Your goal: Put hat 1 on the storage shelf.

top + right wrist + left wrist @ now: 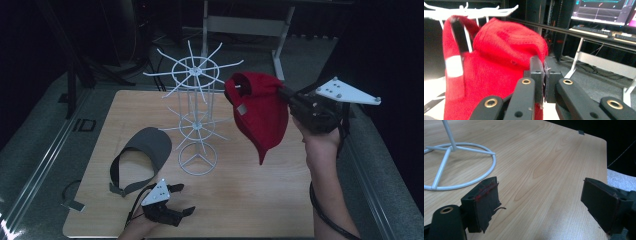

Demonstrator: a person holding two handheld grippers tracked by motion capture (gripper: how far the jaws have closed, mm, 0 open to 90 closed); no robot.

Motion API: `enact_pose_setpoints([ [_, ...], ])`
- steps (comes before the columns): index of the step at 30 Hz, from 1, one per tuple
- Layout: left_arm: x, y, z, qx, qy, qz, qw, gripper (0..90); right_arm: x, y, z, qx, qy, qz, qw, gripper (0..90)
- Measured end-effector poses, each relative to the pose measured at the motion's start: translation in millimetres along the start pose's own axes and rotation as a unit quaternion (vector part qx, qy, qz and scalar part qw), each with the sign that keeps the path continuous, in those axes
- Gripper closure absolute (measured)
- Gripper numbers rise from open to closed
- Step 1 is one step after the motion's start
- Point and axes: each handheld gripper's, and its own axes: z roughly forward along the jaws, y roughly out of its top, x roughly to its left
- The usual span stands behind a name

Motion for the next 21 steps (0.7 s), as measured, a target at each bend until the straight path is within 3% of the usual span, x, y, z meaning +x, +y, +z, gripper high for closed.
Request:
enact_pose_setpoints([
  [8, -0.4, -0.8, 0.3, 0.0, 0.003, 0.003, 1.0, 15.1, 6.2, -21.5, -4.0, 0.007, 0.027, 0.005, 0.9996, 87.2],
  [12, 0.5, -1.1, -0.2, -0.008, -0.003, -0.008, 0.9999, 15.1, 6.6, -29.5, -7.6, 0.01, 0.039, 0.014, 0.9991, 86.6],
  [17, 0.5, -1.4, -0.6, -0.008, 0.009, 0.0, 0.9999, 15.1, 4.4, -35.3, -10.4, 0.007, 0.048, 0.025, 0.9985, 85.8],
  [21, 0.5, -1.6, -1.0, -0.01, 0.016, 0.001, 0.9998, 15.1, 2.8, -38.7, -15.0, 0.01, 0.058, 0.02, 0.9981, 76.0],
])
